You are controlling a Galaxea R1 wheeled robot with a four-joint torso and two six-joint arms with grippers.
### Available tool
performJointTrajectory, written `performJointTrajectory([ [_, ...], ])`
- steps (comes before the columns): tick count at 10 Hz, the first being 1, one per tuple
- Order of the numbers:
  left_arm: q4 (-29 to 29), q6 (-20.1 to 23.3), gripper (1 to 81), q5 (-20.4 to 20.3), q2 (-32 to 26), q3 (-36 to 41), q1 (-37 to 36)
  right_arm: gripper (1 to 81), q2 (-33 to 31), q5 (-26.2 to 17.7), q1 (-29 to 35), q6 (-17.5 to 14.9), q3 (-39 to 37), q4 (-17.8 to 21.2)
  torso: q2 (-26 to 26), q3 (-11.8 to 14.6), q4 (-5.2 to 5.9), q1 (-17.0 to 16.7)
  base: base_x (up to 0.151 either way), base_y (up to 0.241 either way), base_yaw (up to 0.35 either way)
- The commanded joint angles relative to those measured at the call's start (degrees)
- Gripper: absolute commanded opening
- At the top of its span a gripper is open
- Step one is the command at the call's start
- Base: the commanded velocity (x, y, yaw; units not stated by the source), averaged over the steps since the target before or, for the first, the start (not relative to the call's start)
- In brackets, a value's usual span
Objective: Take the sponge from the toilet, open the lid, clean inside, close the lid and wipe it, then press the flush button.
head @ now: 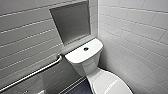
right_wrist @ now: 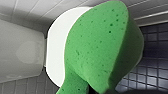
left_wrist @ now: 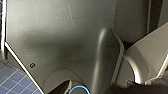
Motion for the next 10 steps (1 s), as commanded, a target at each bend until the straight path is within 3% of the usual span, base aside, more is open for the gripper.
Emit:
performJointTrajectory([
  [1,0.28,0.38,81.1,4.5,-0.69,0.26,-0.32,1.0,-2.33,-9.49,15.05,-5.59,4.19,3.93,0.0,0.0,0.0,0.0,0.0,0.0,0.0],
  [2,0.28,0.38,81.1,4.5,-0.78,0.18,-0.32,1.0,-0.24,-14.73,21.93,-6.2,1.39,8.9,0.0,0.0,0.0,0.0,0.0,0.0,0.0],
  [5,0.1,0.3,81.1,4.5,-0.87,0.18,-0.32,1.0,8.13,-25.4,35.39,-9.37,-7.85,19.13,0.0,0.0,0.0,0.0,0.0,0.0,0.0],
  [8,-0.07,0.3,81.1,4.59,-0.96,0.18,-0.32,1.0,19.29,-35.68,42.78,-9.37,-22.79,24.23,0.0,-0.02,0.0,0.0,0.0,0.0,0.0],
  [10,-0.25,0.3,81.1,4.59,-0.96,-0.35,-0.4,1.0,25.36,-40.34,44.98,-9.37,-30.0,24.58,0.0,-0.02,0.0,0.0,0.0,0.0,0.0],
])
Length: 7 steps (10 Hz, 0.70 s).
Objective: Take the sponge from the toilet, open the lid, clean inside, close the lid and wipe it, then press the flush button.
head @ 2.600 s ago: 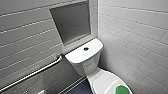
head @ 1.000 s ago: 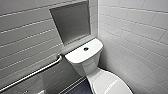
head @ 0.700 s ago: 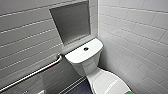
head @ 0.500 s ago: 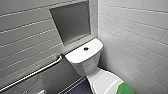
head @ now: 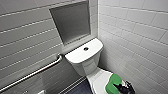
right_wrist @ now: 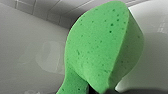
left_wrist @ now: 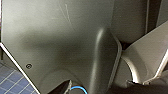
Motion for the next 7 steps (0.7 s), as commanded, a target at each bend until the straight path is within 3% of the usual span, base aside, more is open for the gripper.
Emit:
performJointTrajectory([
  [1,-0.25,0.32,81.1,4.59,-1.12,-0.58,-0.32,1.0,10.82,-16.65,12.33,-1.62,-12.29,4.67,0.0,0.0,0.0,0.0,0.0,0.0,0.0],
  [7,-0.24,0.32,81.1,4.58,-1.03,-0.58,-0.41,1.0,23.66,-23.77,13.4,-1.79,-25.2,3.26,0.0,0.0,0.0,0.0,0.0,0.0,0.0],
])
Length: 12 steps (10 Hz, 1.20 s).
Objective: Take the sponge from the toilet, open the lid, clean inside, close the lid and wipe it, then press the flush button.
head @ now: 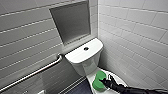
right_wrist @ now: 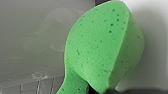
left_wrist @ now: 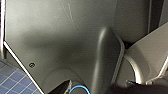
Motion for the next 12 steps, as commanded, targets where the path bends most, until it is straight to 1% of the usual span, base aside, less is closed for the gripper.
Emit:
performJointTrajectory([
  [1,-0.32,0.35,81.1,4.5,-1.26,0.19,-0.41,1.0,4.22,-9.43,6.31,-1.48,-6.66,-0.32,0.0,0.0,0.0,0.0,0.0,0.0,0.0],
  [3,-0.32,0.35,81.1,4.5,-1.17,0.19,-0.4,1.0,4.04,-13.57,4.64,-6.59,-13.44,-2.25,0.0,0.0,0.0,0.0,0.0,0.0,0.0],
  [4,-0.24,0.35,81.1,4.5,-1.17,0.19,-0.41,1.0,3.78,-16.2,3.67,-7.12,-16.5,-4.09,0.0,0.0,0.0,0.0,0.0,0.0,0.0],
  [5,-0.15,0.35,81.1,4.5,-1.17,0.19,-0.41,1.0,2.73,-16.39,2.62,-7.12,-16.0,-4.36,0.0,0.0,0.0,0.0,0.0,0.0,0.0],
  [6,-0.15,0.43,81.1,4.5,-1.17,0.19,-0.41,1.0,-0.09,-15.68,1.04,-7.12,-12.56,-4.19,0.0,0.0,0.0,0.0,0.0,0.0,0.0],
  [7,-0.15,0.35,81.1,4.5,-1.08,0.19,-0.4,1.0,-3.82,-14.56,-0.11,-7.12,-7.35,-3.75,0.0,0.0,0.0,0.0,0.0,0.0,0.0],
  [8,-0.06,0.35,81.1,4.5,-0.99,0.19,-0.49,1.0,-8.35,-10.94,-1.08,-7.12,-0.26,-3.92,0.0,0.0,0.0,0.0,0.0,0.0,0.0],
  [9,0.03,0.35,81.1,4.5,-0.99,0.19,-0.49,1.0,-13.06,-6.21,-1.95,-7.12,6.99,-4.01,0.0,0.0,0.0,0.0,0.0,0.0,0.0],
  [12,0.2,0.43,81.1,4.5,-0.55,0.19,-0.41,1.0,-21.69,-5.05,-4.4,-7.12,17.57,-3.57,0.0,0.0,0.0,0.0,0.0,0.0,0.0],
])
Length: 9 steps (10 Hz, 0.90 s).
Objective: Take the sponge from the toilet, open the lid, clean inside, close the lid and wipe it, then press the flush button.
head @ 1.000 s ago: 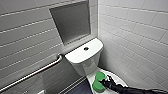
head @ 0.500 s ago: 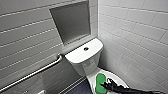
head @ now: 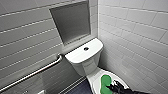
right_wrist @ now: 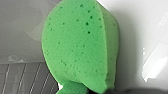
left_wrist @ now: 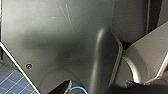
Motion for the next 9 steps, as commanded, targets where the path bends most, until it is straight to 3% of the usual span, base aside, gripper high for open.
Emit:
performJointTrajectory([
  [1,0.19,0.43,81.1,4.5,-0.93,0.19,-0.49,1.0,-18.29,3.67,-2.19,-0.86,25.07,-0.05,0.0,0.0,0.0,0.0,0.0,0.0,0.0],
  [4,0.19,0.43,81.1,4.59,-0.93,0.19,-0.67,1.0,-22.34,5.17,-8.53,-0.95,30.61,-0.75,0.0,0.0,0.0,0.0,0.0,0.0,0.0],
  [7,0.28,0.43,81.1,4.59,-1.19,0.19,-0.85,1.0,-24.1,11.58,-16.96,-1.04,29.74,-0.67,0.0,0.0,0.0,0.0,0.0,0.0,0.0],
  [9,0.28,0.43,81.1,4.59,-1.28,0.19,-0.93,1.0,-26.3,12.11,-19.87,-0.95,30.09,-0.75,0.0,0.0,0.0,0.0,0.0,0.0,0.0],
])
